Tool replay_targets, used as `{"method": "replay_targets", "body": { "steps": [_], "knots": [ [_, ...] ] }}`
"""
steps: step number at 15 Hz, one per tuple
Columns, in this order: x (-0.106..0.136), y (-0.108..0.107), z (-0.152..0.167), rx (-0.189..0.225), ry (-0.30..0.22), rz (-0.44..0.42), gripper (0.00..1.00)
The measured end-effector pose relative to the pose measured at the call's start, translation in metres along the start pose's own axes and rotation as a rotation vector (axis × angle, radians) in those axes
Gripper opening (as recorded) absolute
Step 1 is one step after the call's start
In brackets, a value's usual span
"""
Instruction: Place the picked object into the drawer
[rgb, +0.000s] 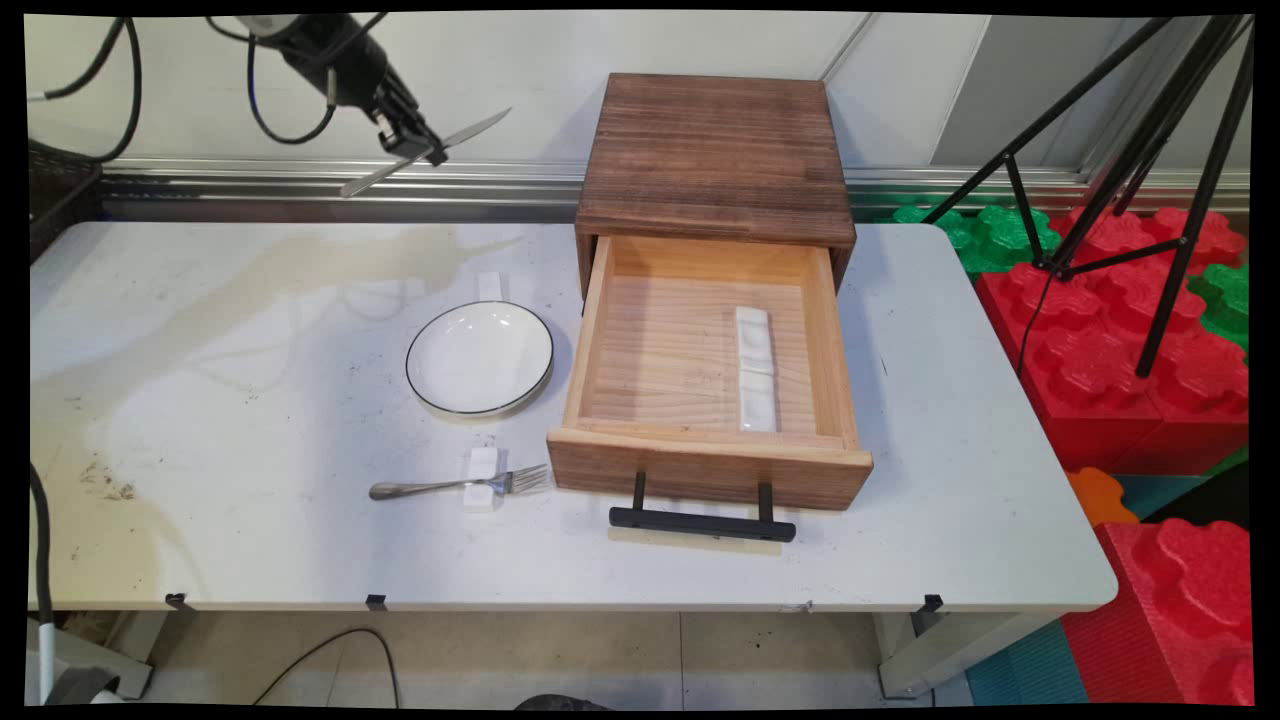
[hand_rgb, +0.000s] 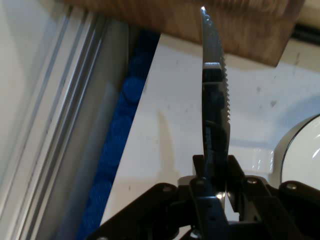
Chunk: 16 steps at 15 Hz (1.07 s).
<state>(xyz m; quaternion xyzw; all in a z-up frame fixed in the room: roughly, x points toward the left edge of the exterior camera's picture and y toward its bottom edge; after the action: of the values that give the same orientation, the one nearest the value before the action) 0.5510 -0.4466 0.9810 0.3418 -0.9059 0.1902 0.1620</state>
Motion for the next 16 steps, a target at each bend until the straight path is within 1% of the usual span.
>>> {"method": "replay_targets", "body": {
  "steps": [4, 7, 12, 16],
  "knots": [
    [0.024, 0.014, -0.016, 0.001, 0.038, 0.044, 0.00],
    [0.051, 0.033, -0.029, -0.006, 0.078, 0.086, 0.00],
    [0.081, 0.058, -0.037, -0.026, 0.116, 0.128, 0.00],
    [0.103, 0.079, -0.038, -0.045, 0.140, 0.159, 0.00]
  ]
}}
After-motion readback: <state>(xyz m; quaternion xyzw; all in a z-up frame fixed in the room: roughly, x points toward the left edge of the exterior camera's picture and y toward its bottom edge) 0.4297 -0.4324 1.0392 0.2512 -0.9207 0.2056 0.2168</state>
